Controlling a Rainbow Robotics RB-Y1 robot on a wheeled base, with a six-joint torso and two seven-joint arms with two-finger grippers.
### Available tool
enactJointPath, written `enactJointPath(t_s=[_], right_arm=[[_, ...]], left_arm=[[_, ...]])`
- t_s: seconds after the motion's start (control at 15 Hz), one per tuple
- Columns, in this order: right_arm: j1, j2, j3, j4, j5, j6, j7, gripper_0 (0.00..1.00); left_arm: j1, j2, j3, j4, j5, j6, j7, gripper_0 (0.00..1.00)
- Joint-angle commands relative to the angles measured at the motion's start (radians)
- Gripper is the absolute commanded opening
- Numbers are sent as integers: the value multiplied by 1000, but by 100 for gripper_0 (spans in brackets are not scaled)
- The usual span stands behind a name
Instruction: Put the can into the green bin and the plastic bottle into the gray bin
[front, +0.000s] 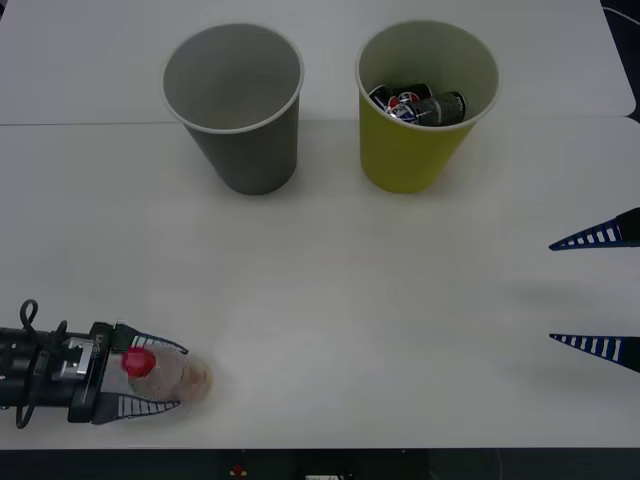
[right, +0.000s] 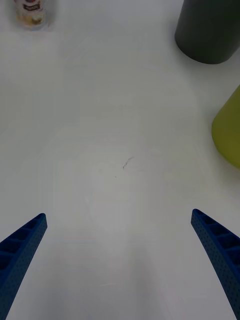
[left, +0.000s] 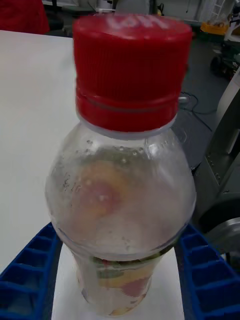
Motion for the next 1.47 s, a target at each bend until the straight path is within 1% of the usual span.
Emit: enactJointPath(t_s=[0.07, 0.4, 0.53, 0.6, 0.8, 1.0, 1.13, 1.2, 1.33, 1.47], right_arm=[[0, 0, 0, 0, 0, 0, 0, 100], [0, 0, 0, 0, 0, 0, 0, 100], [0, 0, 0, 0, 0, 0, 0, 100], [0, 0, 0, 0, 0, 0, 0, 100], [0, 0, 0, 0, 0, 0, 0, 100], [0, 0, 0, 0, 0, 0, 0, 100], [0, 0, 0, 0, 0, 0, 0, 100], [0, 0, 0, 0, 0, 0, 0, 100], [0, 0, 0, 0, 0, 0, 0, 100], [0, 0, 0, 0, 0, 0, 0, 100]], left_arm=[[0, -3, 0, 0, 0, 0, 0, 0], [0, -10, 2, -20, 15, 0, 23, 0], [0, -10, 12, -53, 15, 11, 72, 0], [0, -9, 31, -77, -2, 11, 131, 0], [2, -10, 121, -178, -106, 11, 301, 0], [0, -12, 199, -284, -192, 23, 508, 0], [2, -29, 261, -370, -276, 37, 655, 0], [8, -35, 285, -402, -302, 48, 707, 0], [48, -38, 339, -511, -362, 112, 867, 0], [100, -38, 414, -645, -451, 175, 1043, 0]])
